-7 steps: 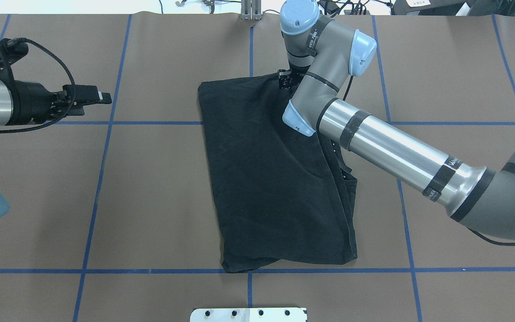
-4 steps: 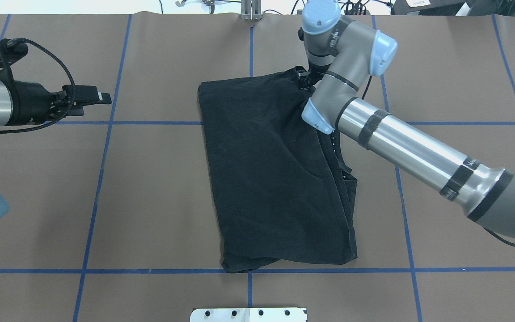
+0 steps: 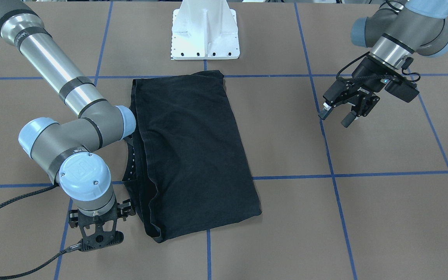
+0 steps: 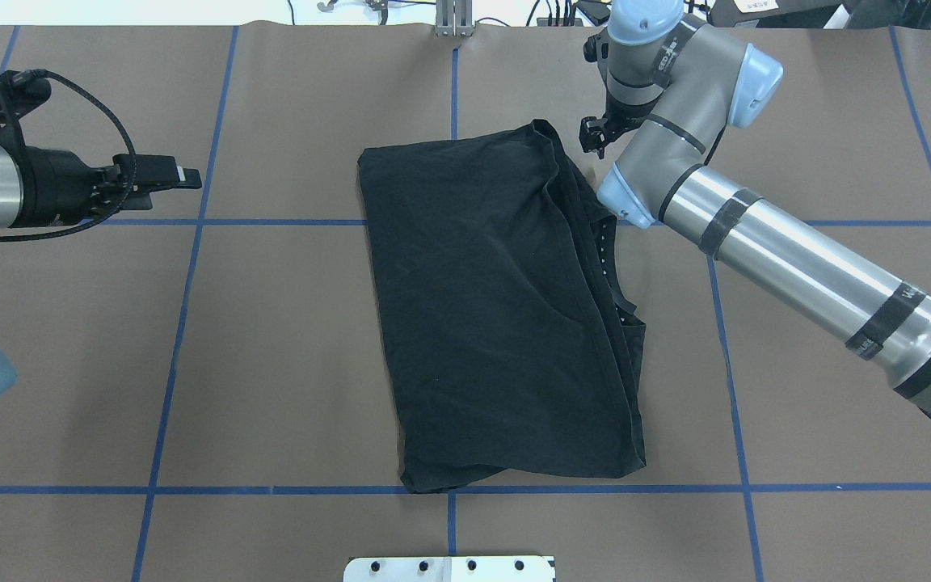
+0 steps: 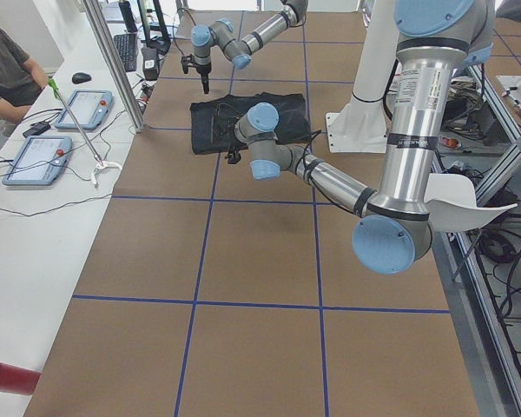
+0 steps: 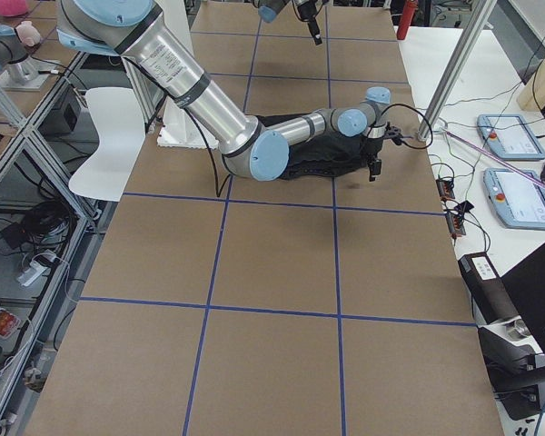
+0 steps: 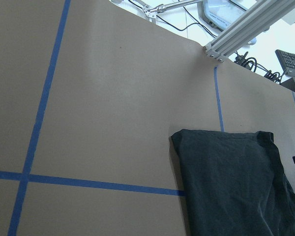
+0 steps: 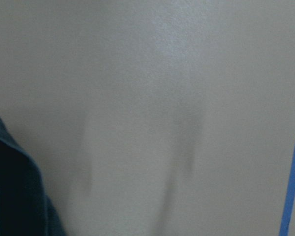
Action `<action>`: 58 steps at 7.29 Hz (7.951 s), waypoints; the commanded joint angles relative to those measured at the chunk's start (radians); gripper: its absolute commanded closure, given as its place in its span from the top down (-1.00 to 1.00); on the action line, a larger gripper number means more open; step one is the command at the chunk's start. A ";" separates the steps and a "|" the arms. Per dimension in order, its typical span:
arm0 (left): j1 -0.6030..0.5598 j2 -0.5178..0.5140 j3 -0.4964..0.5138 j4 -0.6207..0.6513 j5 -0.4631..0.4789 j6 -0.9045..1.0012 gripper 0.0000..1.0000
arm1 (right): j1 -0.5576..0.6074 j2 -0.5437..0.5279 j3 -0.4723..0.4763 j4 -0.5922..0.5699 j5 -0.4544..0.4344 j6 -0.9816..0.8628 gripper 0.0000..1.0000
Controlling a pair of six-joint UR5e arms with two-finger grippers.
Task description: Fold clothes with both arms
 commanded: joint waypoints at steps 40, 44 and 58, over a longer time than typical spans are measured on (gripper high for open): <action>0.004 0.000 -0.017 0.000 -0.006 -0.005 1.00 | -0.564 -0.727 0.960 0.088 -0.283 1.729 0.00; 0.004 0.009 -0.023 0.000 -0.006 -0.005 1.00 | -0.564 -0.735 0.953 0.137 -0.281 1.720 -1.00; 0.663 0.091 -0.242 0.044 0.500 -0.712 1.00 | -0.557 -0.772 1.057 0.118 -0.188 1.745 -1.00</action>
